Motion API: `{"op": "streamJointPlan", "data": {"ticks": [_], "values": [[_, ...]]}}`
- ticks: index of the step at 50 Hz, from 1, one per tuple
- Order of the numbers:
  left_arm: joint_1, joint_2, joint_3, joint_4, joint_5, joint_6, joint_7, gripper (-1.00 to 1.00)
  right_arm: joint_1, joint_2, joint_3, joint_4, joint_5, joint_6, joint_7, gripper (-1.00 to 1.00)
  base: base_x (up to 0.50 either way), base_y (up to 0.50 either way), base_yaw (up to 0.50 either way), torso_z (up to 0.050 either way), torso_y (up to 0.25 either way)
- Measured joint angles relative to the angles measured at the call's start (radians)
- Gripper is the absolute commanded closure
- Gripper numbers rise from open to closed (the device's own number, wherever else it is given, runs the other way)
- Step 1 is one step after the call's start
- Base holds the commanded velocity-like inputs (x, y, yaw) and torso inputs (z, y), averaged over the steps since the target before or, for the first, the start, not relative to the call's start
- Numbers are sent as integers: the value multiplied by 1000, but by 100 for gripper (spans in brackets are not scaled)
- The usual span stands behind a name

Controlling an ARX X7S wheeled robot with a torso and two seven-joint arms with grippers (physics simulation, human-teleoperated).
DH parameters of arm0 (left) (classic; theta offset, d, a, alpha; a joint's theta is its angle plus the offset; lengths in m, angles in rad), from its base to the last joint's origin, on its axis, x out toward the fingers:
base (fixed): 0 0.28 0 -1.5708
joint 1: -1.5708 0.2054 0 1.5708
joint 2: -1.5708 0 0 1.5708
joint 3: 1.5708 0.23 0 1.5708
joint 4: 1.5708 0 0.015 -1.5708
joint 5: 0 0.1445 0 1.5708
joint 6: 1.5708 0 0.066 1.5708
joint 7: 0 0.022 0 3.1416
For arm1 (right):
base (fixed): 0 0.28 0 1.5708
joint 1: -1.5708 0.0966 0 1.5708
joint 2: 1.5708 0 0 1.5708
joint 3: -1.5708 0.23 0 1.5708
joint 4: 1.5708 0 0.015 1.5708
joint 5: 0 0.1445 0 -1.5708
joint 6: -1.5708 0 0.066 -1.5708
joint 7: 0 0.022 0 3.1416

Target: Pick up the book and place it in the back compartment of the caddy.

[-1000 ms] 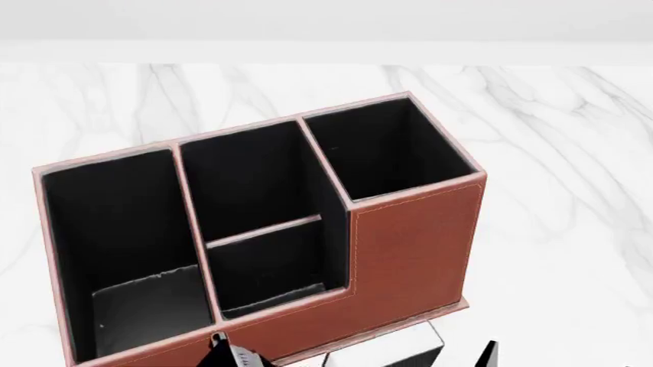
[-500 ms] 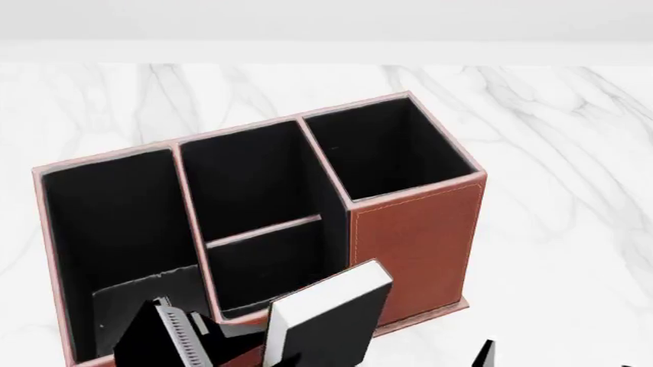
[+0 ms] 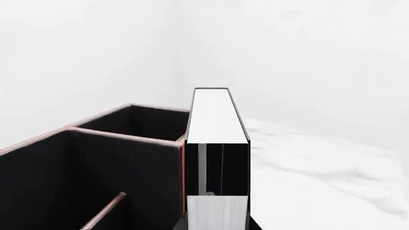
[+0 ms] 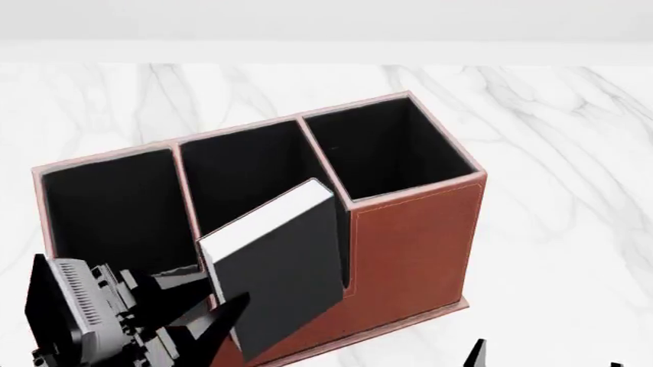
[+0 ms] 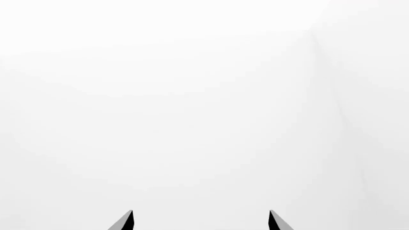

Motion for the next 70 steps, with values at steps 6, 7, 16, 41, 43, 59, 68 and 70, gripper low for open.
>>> {"op": "streamJointPlan", "data": {"ticks": [6,7,16,41,43,59,68,70], "values": [[5,-8,-23,6,-36,11,8,100,3,2,-4,-1,3,9,-1,-100,0,0,0,0,0],[5,-9,-25,6,-41,12,9,100,3,2,-4,-3,1,14,0,-100,0,0,0,0,0],[9,-12,-31,10,-55,15,15,100,3,0,-1,-17,-18,57,13,-100,0,0,0,0,2],[-23,-49,-12,17,-92,-46,80,100,6,-1,-9,-25,-40,86,22,-100,0,0,0,1,1],[-27,-57,-8,20,-91,-53,89,100,7,0,-11,-23,-40,84,20,-100,0,0,0,0,0],[-70,-97,21,17,-80,-103,172,100,14,2,-23,-10,-33,73,14,-100,0,0,0,0,1],[-99,-104,20,-24,-84,-102,246,100,20,1,-28,-1,-30,70,12,-100,0,0,0,0,1],[-109,-101,17,-43,-85,-101,259,100,22,1,-29,1,-30,70,11,-100,0,0,0,0,0]]}}
